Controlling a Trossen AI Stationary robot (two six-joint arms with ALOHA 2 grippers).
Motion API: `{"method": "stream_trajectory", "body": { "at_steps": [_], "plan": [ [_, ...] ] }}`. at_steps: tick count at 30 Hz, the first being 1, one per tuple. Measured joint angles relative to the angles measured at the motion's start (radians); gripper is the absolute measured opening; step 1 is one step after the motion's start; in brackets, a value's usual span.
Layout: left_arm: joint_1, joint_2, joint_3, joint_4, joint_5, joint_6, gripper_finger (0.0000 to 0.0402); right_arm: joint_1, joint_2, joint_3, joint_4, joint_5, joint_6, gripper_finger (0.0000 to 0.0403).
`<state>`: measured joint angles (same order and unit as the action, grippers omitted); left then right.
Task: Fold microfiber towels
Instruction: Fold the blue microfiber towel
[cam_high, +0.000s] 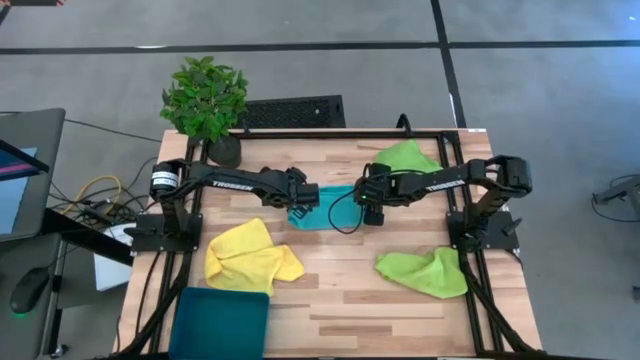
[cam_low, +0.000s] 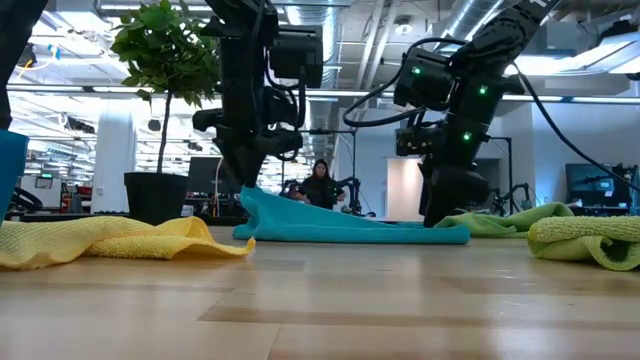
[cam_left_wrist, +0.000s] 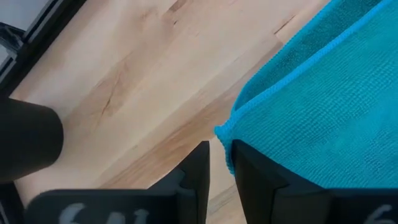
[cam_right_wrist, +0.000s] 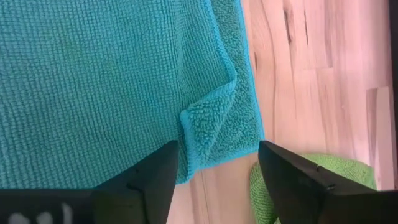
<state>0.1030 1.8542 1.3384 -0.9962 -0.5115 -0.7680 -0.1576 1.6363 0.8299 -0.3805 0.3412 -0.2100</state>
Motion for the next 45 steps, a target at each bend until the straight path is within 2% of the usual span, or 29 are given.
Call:
{"method": "stream_trajectory", "body": {
  "at_steps": [5, 7, 12, 16, 19, 25, 29, 32, 37, 41, 45],
  "plan": [
    [0.001, 0.014, 0.000, 0.005, 0.038, 0.024, 0.0061, 0.000, 0.000, 0.000, 0.000, 0.000, 0.000, 0.0249],
    [0.007, 0.025, -0.001, 0.008, 0.062, 0.023, 0.0072, 0.000, 0.000, 0.000, 0.000, -0.001, 0.000, 0.0249],
    [0.027, 0.060, 0.001, 0.021, 0.050, 0.031, 0.0107, 0.000, 0.000, 0.000, -0.004, -0.002, 0.002, 0.0249],
    [0.034, 0.057, 0.003, 0.007, 0.102, 0.045, 0.0123, 0.000, -0.002, 0.025, -0.027, -0.002, 0.047, 0.0249],
    [-0.003, 0.031, 0.006, 0.010, 0.090, 0.105, 0.0126, 0.003, -0.024, 0.053, -0.064, -0.003, 0.084, 0.0249],
    [-0.140, -0.010, 0.006, 0.008, 0.080, 0.300, 0.0124, 0.050, -0.156, 0.061, -0.106, -0.007, 0.080, 0.0249],
    [-0.235, -0.010, -0.010, 0.031, 0.086, 0.375, 0.0124, 0.103, -0.250, 0.061, -0.148, -0.140, 0.079, 0.0249],
    [-0.280, -0.009, -0.043, 0.076, 0.084, 0.364, 0.0124, 0.156, -0.281, 0.046, -0.153, -0.251, 0.037, 0.0249],
    [-0.330, -0.011, -0.052, 0.077, 0.050, 0.267, 0.0124, 0.257, -0.233, -0.005, -0.094, -0.282, -0.039, 0.0249],
    [-0.362, -0.011, -0.052, 0.071, 0.027, 0.223, 0.0124, 0.307, -0.162, -0.014, -0.044, -0.165, -0.053, 0.0249],
    [-0.388, -0.012, -0.052, 0.073, 0.024, 0.185, 0.0123, 0.313, -0.075, -0.014, -0.026, -0.144, -0.053, 0.0249]
  ]
}}
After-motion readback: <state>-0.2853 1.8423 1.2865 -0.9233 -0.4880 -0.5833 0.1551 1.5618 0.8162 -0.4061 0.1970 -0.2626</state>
